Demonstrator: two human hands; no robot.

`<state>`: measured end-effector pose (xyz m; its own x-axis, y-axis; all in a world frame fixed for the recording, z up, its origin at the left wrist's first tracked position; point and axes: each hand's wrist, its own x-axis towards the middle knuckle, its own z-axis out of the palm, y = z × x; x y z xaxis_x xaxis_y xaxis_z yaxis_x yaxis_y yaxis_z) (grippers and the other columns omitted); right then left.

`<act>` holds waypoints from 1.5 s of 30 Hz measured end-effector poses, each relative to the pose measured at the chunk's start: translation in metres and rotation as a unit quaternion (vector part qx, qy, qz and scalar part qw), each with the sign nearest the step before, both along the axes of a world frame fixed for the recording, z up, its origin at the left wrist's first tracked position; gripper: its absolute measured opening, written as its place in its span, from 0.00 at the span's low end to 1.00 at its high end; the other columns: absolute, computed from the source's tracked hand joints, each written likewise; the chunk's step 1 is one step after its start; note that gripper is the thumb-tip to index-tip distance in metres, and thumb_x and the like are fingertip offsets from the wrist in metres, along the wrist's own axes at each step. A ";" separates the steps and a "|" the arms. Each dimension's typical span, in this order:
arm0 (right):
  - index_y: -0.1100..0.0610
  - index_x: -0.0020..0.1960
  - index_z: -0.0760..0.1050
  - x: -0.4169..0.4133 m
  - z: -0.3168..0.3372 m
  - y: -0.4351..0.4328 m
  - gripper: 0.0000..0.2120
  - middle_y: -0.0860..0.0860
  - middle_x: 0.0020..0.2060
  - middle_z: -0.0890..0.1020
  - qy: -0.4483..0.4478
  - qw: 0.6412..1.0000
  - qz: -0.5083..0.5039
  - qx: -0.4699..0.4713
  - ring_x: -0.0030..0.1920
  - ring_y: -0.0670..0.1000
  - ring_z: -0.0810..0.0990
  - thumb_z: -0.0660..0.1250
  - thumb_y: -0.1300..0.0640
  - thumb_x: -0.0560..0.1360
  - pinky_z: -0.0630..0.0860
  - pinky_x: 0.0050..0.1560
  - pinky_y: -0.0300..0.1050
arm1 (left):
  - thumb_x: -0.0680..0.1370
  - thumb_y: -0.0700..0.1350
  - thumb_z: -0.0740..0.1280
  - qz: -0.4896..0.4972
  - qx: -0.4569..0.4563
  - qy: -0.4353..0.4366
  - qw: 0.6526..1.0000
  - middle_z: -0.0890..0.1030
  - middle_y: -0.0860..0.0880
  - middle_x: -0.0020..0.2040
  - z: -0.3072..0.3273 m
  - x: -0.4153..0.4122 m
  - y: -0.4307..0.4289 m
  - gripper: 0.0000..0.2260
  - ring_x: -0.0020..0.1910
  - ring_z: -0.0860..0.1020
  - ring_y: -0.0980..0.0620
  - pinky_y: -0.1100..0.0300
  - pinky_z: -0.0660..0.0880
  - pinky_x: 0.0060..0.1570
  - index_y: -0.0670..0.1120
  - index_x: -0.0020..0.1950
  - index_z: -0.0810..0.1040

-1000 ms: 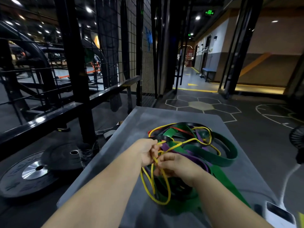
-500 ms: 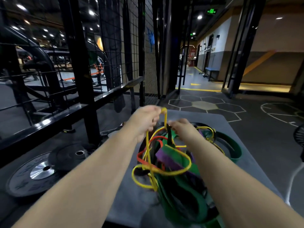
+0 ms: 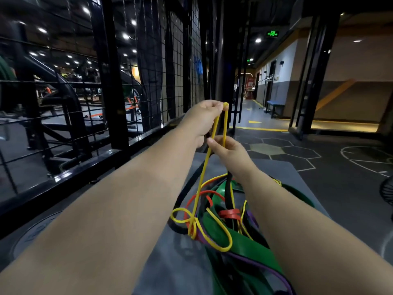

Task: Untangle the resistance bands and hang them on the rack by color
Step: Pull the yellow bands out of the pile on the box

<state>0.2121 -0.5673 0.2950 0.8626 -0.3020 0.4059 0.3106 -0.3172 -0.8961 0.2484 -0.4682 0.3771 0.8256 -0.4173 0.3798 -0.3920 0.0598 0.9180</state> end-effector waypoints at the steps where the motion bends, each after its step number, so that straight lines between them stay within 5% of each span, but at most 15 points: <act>1: 0.51 0.46 0.79 0.000 0.004 -0.002 0.07 0.47 0.43 0.83 0.001 1.000 -0.004 -0.020 0.45 0.43 0.80 0.68 0.48 0.77 0.73 0.48 0.37 | 0.82 0.47 0.61 0.000 -0.003 -0.002 1.000 0.77 0.56 0.48 0.001 0.000 0.001 0.08 0.48 0.72 0.56 0.58 0.68 0.52 0.54 0.47 0.78; 6: 0.55 0.43 0.76 0.005 0.026 -0.010 0.12 0.54 0.39 0.83 0.016 0.999 -0.001 -0.046 0.43 0.54 0.81 0.59 0.53 0.82 0.77 0.54 0.52 | 0.82 0.47 0.62 0.003 -0.047 0.025 0.999 0.76 0.55 0.47 -0.001 0.006 0.000 0.06 0.49 0.73 0.57 0.59 0.69 0.48 0.54 0.49 0.78; 9: 0.56 0.47 0.73 0.003 0.048 -0.012 0.13 0.51 0.38 0.82 0.025 0.998 -0.041 -0.039 0.40 0.50 0.80 0.54 0.52 0.84 0.76 0.48 0.48 | 0.81 0.49 0.63 0.016 -0.076 0.076 0.994 0.78 0.50 0.49 -0.012 0.012 -0.004 0.03 0.50 0.76 0.52 0.53 0.73 0.53 0.51 0.52 0.75; 11: 0.55 0.45 0.72 0.000 0.065 -0.013 0.14 0.50 0.37 0.81 0.012 0.995 -0.082 -0.060 0.40 0.51 0.80 0.53 0.51 0.84 0.76 0.46 0.47 | 0.81 0.53 0.62 -0.017 -0.052 0.100 0.993 0.80 0.48 0.50 -0.025 0.015 -0.009 0.11 0.48 0.79 0.52 0.52 0.75 0.56 0.48 0.58 0.74; 13: 0.55 0.47 0.70 -0.004 0.086 -0.013 0.13 0.49 0.34 0.79 -0.004 0.997 -0.080 0.000 0.37 0.49 0.80 0.53 0.51 0.84 0.77 0.43 0.46 | 0.81 0.55 0.59 -0.083 -0.039 0.106 0.990 0.81 0.48 0.48 -0.040 0.011 -0.016 0.15 0.44 0.79 0.53 0.53 0.76 0.56 0.46 0.60 0.73; 16: 0.57 0.47 0.69 -0.007 0.116 -0.011 0.13 0.49 0.29 0.74 -0.023 0.984 -0.015 0.176 0.30 0.49 0.78 0.53 0.51 0.84 0.80 0.42 0.50 | 0.82 0.56 0.54 -0.149 -0.004 0.085 0.985 0.79 0.49 0.57 -0.059 0.001 -0.025 0.19 0.51 0.78 0.54 0.60 0.74 0.54 0.45 0.65 0.69; 19: 0.56 0.41 0.68 -0.004 0.136 -0.012 0.16 0.48 0.26 0.69 -0.030 0.966 0.014 0.255 0.24 0.46 0.68 0.53 0.51 0.84 0.71 0.26 0.39 | 0.84 0.52 0.52 -0.184 0.025 0.025 0.982 0.79 0.49 0.53 -0.071 -0.005 -0.032 0.16 0.47 0.78 0.58 0.72 0.73 0.42 0.43 0.60 0.72; 23: 0.54 0.38 0.66 -0.009 0.149 -0.021 0.17 0.47 0.25 0.66 -0.032 0.966 -0.005 0.256 0.22 0.45 0.61 0.52 0.51 0.84 0.60 0.23 0.36 | 0.84 0.47 0.53 -0.168 0.066 0.006 0.984 0.78 0.48 0.40 -0.082 -0.007 -0.031 0.13 0.34 0.78 0.63 0.72 0.73 0.38 0.45 0.46 0.73; 30: 0.54 0.39 0.65 -0.012 0.141 -0.059 0.14 0.48 0.27 0.65 -0.008 0.979 -0.109 0.174 0.23 0.46 0.58 0.52 0.53 0.83 0.54 0.23 0.38 | 0.84 0.53 0.53 -0.105 0.236 -0.008 0.966 0.75 0.53 0.34 -0.115 0.018 -0.005 0.16 0.37 0.74 0.53 0.60 0.71 0.45 0.45 0.42 0.71; 35: 0.55 0.41 0.66 -0.011 0.108 -0.066 0.15 0.50 0.30 0.68 0.097 0.988 -0.107 0.061 0.26 0.47 0.62 0.52 0.53 0.84 0.57 0.24 0.38 | 0.84 0.40 0.52 -0.056 0.115 0.078 0.989 0.61 0.49 0.32 -0.091 0.028 -0.013 0.13 0.25 0.62 0.56 0.62 0.62 0.30 0.47 0.39 0.62; 41: 0.58 0.46 0.73 -0.009 0.084 -0.049 0.15 0.55 0.38 0.77 0.128 0.989 -0.051 0.046 0.37 0.52 0.76 0.57 0.48 0.83 0.75 0.38 0.46 | 0.84 0.45 0.53 -0.031 0.083 0.012 0.996 0.66 0.49 0.35 -0.033 0.026 -0.018 0.09 0.30 0.63 0.54 0.59 0.63 0.32 0.46 0.44 0.64; 43: 0.57 0.43 0.78 -0.007 0.082 -0.043 0.20 0.57 0.41 0.78 0.114 0.989 0.011 0.089 0.42 0.55 0.77 0.60 0.41 0.80 0.79 0.50 0.55 | 0.84 0.44 0.55 -0.029 0.055 -0.011 0.998 0.69 0.49 0.36 -0.006 0.018 -0.021 0.06 0.30 0.67 0.55 0.61 0.67 0.30 0.45 0.49 0.66; 45: 0.54 0.36 0.81 -0.005 0.081 -0.038 0.26 0.53 0.36 0.81 0.089 0.981 0.108 0.133 0.40 0.54 0.80 0.57 0.36 0.78 0.80 0.48 0.54 | 0.84 0.44 0.57 -0.016 0.015 -0.035 0.999 0.72 0.50 0.37 0.020 0.010 -0.022 0.05 0.28 0.71 0.58 0.63 0.71 0.29 0.45 0.50 0.68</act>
<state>0.2071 -0.6051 0.3761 0.9682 -0.1798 0.1738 0.1751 -0.0087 -0.9845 0.2582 -0.4903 0.3973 0.7832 -0.4553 0.4234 -0.4541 0.0464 0.8898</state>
